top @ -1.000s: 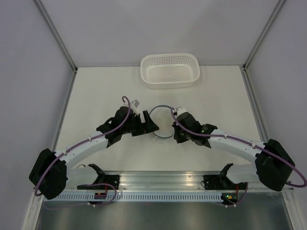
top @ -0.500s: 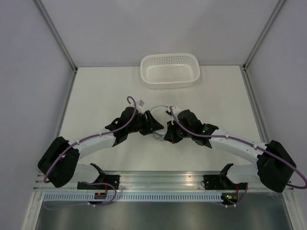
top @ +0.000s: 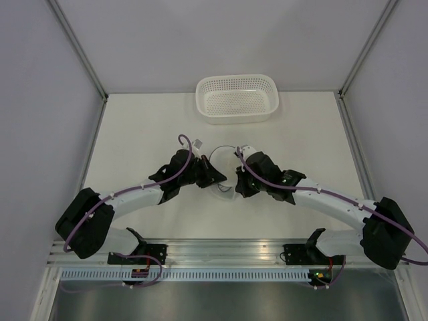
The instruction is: Unzip the laundry bag and remove the bra
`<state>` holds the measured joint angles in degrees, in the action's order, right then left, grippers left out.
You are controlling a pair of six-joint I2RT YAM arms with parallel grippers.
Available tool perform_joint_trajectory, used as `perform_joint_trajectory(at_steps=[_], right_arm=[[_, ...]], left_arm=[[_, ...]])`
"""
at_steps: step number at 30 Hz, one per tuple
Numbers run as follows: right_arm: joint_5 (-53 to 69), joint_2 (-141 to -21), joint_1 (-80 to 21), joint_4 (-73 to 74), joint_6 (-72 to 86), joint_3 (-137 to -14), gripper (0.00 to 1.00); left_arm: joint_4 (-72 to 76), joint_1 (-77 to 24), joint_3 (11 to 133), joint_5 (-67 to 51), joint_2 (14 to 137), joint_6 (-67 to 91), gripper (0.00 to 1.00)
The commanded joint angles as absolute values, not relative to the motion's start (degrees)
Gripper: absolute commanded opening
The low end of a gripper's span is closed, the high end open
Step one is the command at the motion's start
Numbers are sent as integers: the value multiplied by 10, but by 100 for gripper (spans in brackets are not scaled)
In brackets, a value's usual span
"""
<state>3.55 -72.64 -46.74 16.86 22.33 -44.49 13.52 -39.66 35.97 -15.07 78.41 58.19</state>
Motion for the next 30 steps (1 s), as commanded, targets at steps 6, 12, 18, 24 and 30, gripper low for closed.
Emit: perform_joint_trajectory(at_steps=[6,12,18,24,30], right_arm=[[-108,-704,-464,253,218,-476,0],[-195,-730,-464,302,238,-493,0],[-270,-750,-464,328,259,-494,0],[-330,-777,-464,347,284,-497,0],[-335,-787,-464,344,290,-497,0]], left_arm=[[142,-397,374,-142,786,578,36],[129,-397,370,-127,766,574,85],[115,-397,362,-94,737,571,90],[95,-396,338,-1,676,567,89],[71,-396,334,69,673,542,88]])
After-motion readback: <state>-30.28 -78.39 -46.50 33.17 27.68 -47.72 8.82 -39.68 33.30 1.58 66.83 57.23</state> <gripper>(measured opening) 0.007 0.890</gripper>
